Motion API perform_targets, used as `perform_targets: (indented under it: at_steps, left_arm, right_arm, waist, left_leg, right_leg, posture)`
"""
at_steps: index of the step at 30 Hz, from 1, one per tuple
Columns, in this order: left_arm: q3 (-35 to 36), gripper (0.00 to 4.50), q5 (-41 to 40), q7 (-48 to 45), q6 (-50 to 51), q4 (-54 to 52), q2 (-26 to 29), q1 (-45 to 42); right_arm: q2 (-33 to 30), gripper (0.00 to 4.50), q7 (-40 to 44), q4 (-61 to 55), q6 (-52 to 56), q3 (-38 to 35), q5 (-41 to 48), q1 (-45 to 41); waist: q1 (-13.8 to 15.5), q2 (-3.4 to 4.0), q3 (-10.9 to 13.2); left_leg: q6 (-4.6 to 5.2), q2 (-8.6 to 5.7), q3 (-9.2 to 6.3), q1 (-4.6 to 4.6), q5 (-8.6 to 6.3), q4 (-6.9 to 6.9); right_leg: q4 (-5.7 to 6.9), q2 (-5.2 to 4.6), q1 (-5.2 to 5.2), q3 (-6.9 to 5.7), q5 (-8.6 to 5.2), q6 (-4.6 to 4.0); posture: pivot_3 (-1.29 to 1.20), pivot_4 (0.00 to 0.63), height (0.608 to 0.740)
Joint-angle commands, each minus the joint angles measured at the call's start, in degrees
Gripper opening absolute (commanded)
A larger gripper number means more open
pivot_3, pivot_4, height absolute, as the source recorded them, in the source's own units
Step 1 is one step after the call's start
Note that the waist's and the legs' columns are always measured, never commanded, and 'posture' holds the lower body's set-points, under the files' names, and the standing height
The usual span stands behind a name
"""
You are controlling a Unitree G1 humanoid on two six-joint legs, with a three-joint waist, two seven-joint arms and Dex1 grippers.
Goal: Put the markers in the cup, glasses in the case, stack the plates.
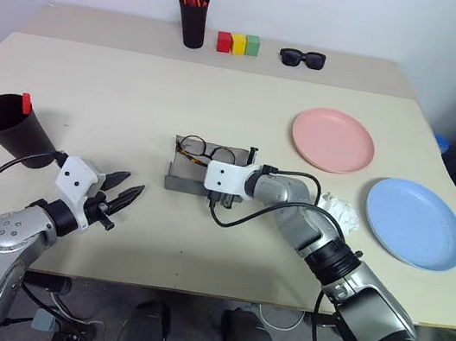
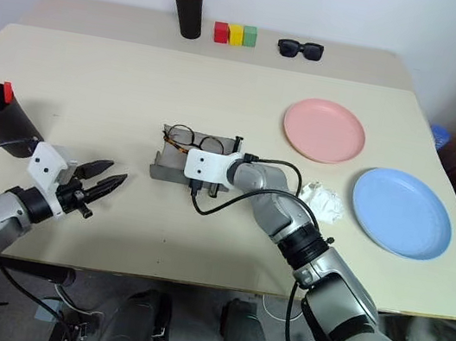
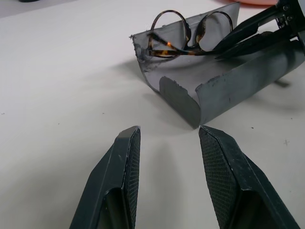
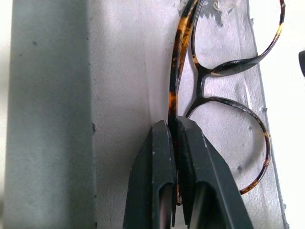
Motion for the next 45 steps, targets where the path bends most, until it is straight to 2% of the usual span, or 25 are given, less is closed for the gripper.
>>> perform_targets:
  at_steps: [1,4,9,14,20,28,34,35,38,39,40,45]
  left_arm:
    - [0.57,1.95,-0.39,0.43,0.23,-1.86,-0.18,-0.19]
    - [0.59,1.95,-0.39,0.47,0.35,-1.84,-0.33,-0.25]
    - [0.7,1.95,-0.52,0.08,0.63,-1.19,-0.1,-0.69]
    - [-0.22,1.95,-0.46,-0.52,0.73,-0.31,-0.21,-1.97]
    - [-0.81,1.95,-0.42,-0.43,0.94,-1.1,-0.66,-1.32]
    - [0.01,1.95,-0.71,-1.06,0.87,-1.2,-0.21,0.37]
    - [0.05,1.95,-0.7,-1.44,0.84,-0.68,-0.15,-0.03]
    - [0.01,1.95,-0.7,-1.56,0.83,-0.56,-0.16,-0.15]
    - [-0.15,1.95,-0.71,-1.8,0.8,-0.32,-0.22,-0.36]
    - [-0.2,1.95,-0.69,-1.84,0.78,-0.3,-0.26,-0.37]
    - [-0.23,1.95,-0.68,-1.89,0.77,-0.29,-0.27,-0.35]
    - [-0.3,1.95,-0.74,-2.01,0.78,-0.32,-0.34,-0.25]
  right_arm:
    - [-0.22,0.04,0.7,-2.67,-1.02,-3.2,0.36,-1.63]
    - [-0.06,0.04,6.29,-7.33,-0.14,-6.91,6.97,-1.41]
    - [2.09,0.04,22.32,-16.89,20.45,-16.77,28.57,-3.02]
    - [2.73,0.04,28.54,-15.94,38.08,-21.66,42.24,-5.5]
    - [4.13,0.04,27.9,-9.56,46.28,-22.68,47.8,-6.33]
    - [3.22,0.04,28.79,-5.61,48.1,-21.56,50.07,-7.02]
    - [4.69,0.04,25.98,-0.27,50.86,-24.45,51.5,-8.24]
    - [4.95,0.66,25.35,0.68,51.06,-25.16,51.77,-8.69]
    - [4.76,1.94,23.71,1.22,49.99,-25.34,51.12,-9.2]
    - [4.56,2.57,23.35,0.88,49.73,-25.36,51.02,-9.22]
    - [4.37,3.02,23.05,0.39,49.65,-25.51,51.11,-9.23]
    - [1.3,3.02,21.23,-4.43,44.28,-23.13,47.57,-8.42]
  waist:
    - [0.0,0.0,0.0]
    - [0.04,0.01,0.01]
    - [0.07,0.01,0.01]
    - [0.2,0.0,0.01]
    - [-0.13,0.01,0.01]
    - [0.05,0.02,0.02]
    - [-0.02,0.02,0.02]
    - [-0.02,0.02,0.02]
    - [-0.02,0.02,0.02]
    - [-0.02,0.02,0.02]
    - [-0.04,0.02,0.02]
    - [-0.03,0.03,0.03]
  left_leg:
    - [0.0,0.0,0.0,0.0,0.0,0.0]
    - [0.0,0.0,0.0,0.0,0.0,0.0]
    - [0.0,0.03,-0.02,0.01,0.0,-0.01]
    - [0.0,0.01,-0.04,0.02,0.0,0.0]
    - [0.0,0.01,-0.02,0.01,-0.01,-0.02]
    - [0.0,0.01,-0.03,-0.01,-0.01,-0.04]
    - [0.0,0.01,-0.02,-0.01,-0.01,-0.04]
    - [0.0,0.01,-0.03,-0.01,-0.01,-0.05]
    - [0.0,0.01,-0.02,-0.02,-0.01,-0.05]
    - [0.0,0.01,-0.02,-0.02,-0.01,-0.06]
    - [0.0,0.01,-0.02,-0.02,-0.01,-0.06]
    - [0.0,0.01,-0.02,-0.06,-0.01,-0.07]
  right_leg:
    - [0.0,0.0,0.0,0.0,0.0,0.0]
    - [0.0,0.0,0.0,0.0,0.0,0.0]
    - [0.03,0.03,0.02,-0.01,0.04,0.07]
    - [0.01,0.0,0.06,-0.04,0.01,0.01]
    - [0.0,-0.01,0.02,-0.03,0.01,0.01]
    - [0.0,0.01,-0.01,-0.03,0.01,0.01]
    - [-0.01,0.0,-0.01,-0.03,0.01,0.01]
    - [-0.01,0.0,-0.01,-0.03,0.01,0.01]
    - [-0.01,0.0,-0.02,-0.03,0.01,0.01]
    - [-0.01,0.01,-0.02,-0.03,0.01,0.01]
    - [-0.01,0.0,-0.02,-0.03,0.01,0.01]
    - [-0.01,0.0,-0.06,-0.03,0.02,0.02]
  posture:
    - [0.0,0.15,0.722]
    - [0.0,0.15,0.722]
    - [0.0,0.15,0.722]
    - [0.0,0.15,0.722]
    - [0.0,0.15,0.722]
    - [0.0,0.15,0.722]
    - [0.0,0.15,0.722]
    - [0.0,0.15,0.722]
    - [0.0,0.15,0.722]
    - [0.0,0.15,0.722]
    - [0.0,0.15,0.722]
    - [0.0,0.15,0.722]
